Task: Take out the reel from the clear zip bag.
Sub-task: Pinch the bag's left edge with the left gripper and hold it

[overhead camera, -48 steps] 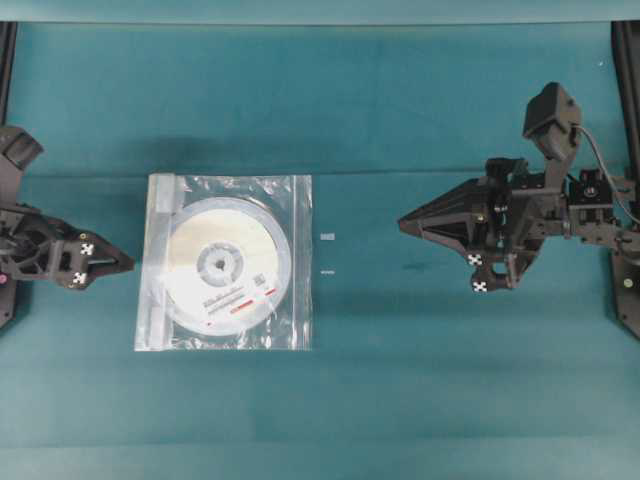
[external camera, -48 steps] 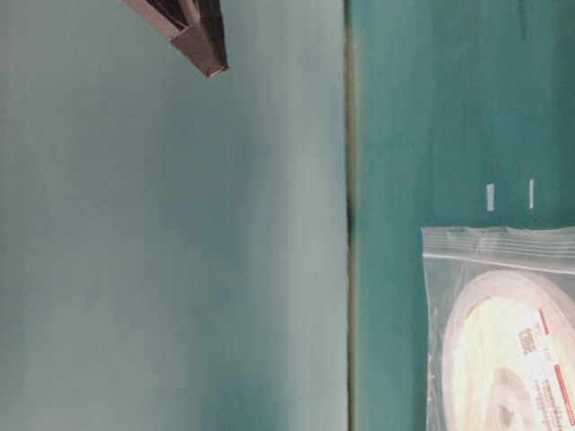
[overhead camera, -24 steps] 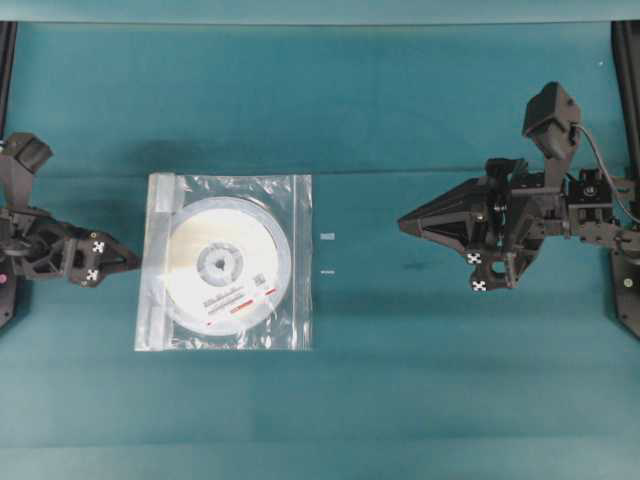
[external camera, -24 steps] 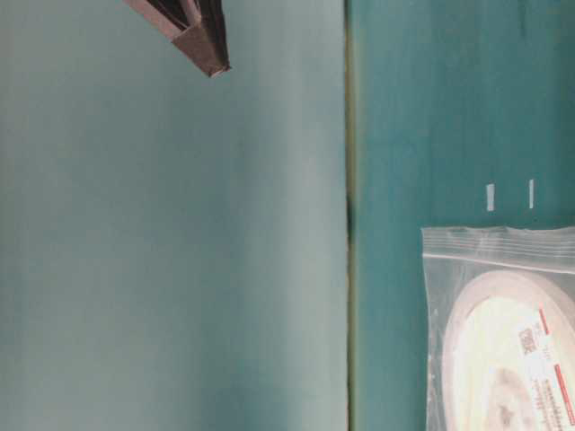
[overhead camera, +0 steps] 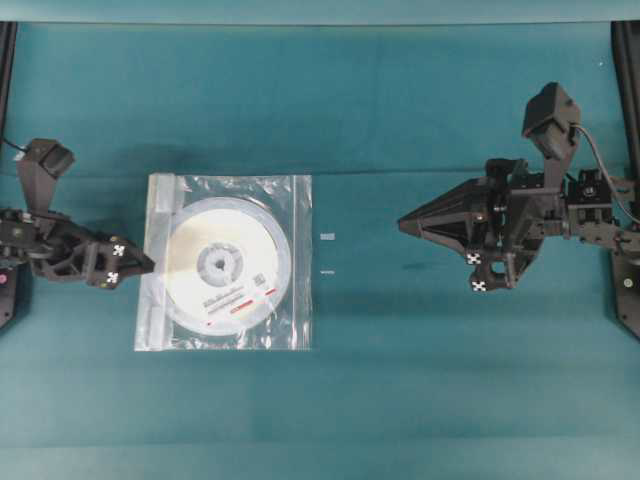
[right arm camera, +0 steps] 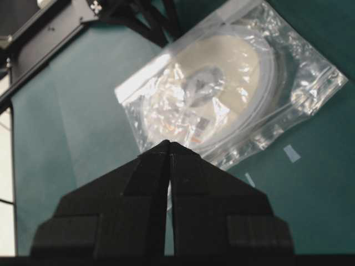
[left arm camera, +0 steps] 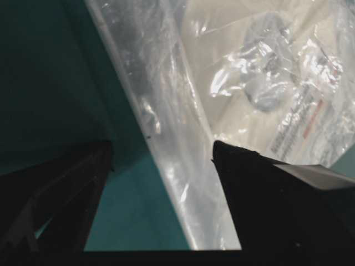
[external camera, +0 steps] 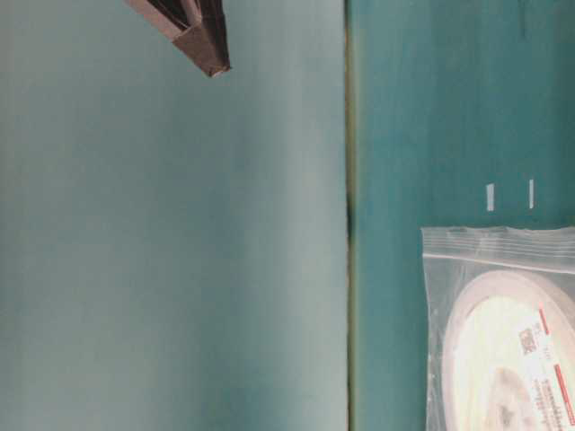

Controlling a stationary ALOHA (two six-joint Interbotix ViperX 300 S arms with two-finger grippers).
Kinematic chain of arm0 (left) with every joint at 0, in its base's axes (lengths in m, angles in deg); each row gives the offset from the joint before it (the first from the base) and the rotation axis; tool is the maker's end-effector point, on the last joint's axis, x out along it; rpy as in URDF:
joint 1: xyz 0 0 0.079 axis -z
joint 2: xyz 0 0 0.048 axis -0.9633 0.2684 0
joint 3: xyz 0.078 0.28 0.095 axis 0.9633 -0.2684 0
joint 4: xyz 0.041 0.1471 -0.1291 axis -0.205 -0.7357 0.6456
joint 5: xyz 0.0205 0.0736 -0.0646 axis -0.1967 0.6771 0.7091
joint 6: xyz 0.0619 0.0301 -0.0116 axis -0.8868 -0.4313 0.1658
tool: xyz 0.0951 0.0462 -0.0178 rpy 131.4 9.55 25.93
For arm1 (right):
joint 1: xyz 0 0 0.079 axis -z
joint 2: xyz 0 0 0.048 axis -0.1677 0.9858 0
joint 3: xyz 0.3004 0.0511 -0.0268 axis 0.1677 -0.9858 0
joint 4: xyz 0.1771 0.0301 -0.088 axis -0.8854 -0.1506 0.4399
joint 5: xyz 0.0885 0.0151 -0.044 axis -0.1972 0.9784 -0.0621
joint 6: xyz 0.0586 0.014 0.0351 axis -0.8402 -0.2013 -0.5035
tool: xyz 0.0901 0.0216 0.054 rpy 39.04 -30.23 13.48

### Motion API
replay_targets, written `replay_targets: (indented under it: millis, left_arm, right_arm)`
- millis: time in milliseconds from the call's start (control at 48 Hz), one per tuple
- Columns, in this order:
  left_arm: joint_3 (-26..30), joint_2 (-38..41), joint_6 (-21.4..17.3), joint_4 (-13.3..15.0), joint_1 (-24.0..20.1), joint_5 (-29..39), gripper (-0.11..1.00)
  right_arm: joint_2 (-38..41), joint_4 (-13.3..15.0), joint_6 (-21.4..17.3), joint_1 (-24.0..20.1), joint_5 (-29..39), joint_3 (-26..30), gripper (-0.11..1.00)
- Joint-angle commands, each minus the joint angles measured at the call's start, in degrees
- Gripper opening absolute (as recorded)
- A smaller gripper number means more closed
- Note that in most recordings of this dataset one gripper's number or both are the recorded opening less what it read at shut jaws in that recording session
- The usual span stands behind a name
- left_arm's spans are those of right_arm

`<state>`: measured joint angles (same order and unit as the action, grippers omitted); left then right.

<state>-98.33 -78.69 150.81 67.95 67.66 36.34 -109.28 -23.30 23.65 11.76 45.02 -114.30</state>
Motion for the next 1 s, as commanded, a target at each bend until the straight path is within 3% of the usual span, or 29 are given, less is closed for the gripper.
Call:
replay_targets:
  millis: [0, 250, 625, 791, 979]
  left_arm:
    - [1.93, 2.37, 0.09, -0.09, -0.18, -1.58, 0.9]
    - [4.57, 7.03, 0.09, -0.18, -0.18, -1.93, 0.9]
    - [4.66, 7.03, 0.09, -0.09, -0.18, -1.93, 0.86]
    - [4.39, 6.94, -0.18, -0.09, -0.18, -1.93, 0.67]
    - [3.96, 6.77, -0.62, -0.18, -0.18, -1.93, 0.32]
  right_arm:
    - [-0.18, -0.09, -0.44, 0.09, -0.53, 0.88, 0.0]
    - [-0.18, -0.09, -0.44, 0.09, -0.53, 0.79, 0.0]
    - [-0.26, -0.09, -0.44, 0.09, -0.53, 0.79, 0.0]
    - [-0.18, -0.09, -0.44, 0.09, -0.62, 0.79, 0.0]
    - [-0.18, 0.0, -0.44, 0.09, -0.62, 0.79, 0.0]
